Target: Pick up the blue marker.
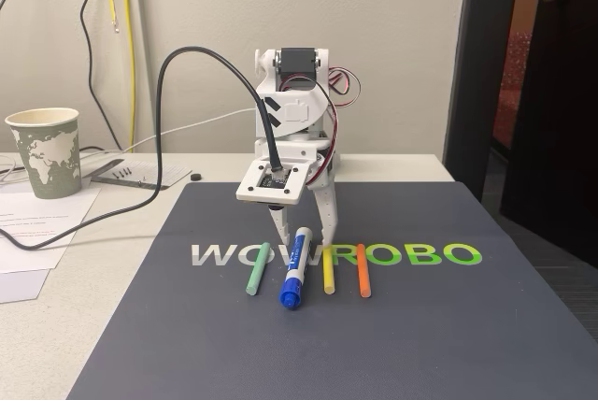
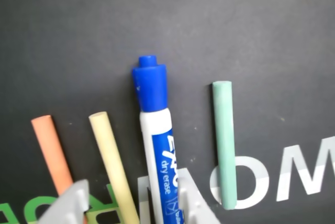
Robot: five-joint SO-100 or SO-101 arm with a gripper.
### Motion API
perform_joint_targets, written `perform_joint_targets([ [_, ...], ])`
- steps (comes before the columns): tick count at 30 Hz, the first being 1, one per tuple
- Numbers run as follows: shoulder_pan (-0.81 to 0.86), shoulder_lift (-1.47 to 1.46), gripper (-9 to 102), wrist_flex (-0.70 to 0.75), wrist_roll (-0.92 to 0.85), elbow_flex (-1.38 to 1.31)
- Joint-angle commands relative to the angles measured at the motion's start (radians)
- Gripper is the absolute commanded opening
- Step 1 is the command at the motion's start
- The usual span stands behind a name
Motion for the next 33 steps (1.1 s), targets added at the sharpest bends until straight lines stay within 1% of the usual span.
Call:
perform_joint_targets([
  [1,-0.008,0.014,23,0.015,0.012,-0.038],
  [4,-0.017,0.026,22,0.028,0.011,-0.041],
  [8,-0.018,0.043,20,0.005,-0.009,-0.041],
  [18,-0.021,0.054,18,0.003,0.054,-0.041],
  [20,-0.038,0.055,18,0.031,-0.008,-0.041],
  [21,-0.043,0.052,19,0.035,-0.031,-0.041],
  [24,-0.043,0.038,19,0.029,-0.015,-0.041],
  [30,-0.055,0.020,22,0.087,-0.005,-0.041],
  [33,-0.058,0.020,26,0.115,-0.006,-0.041],
])
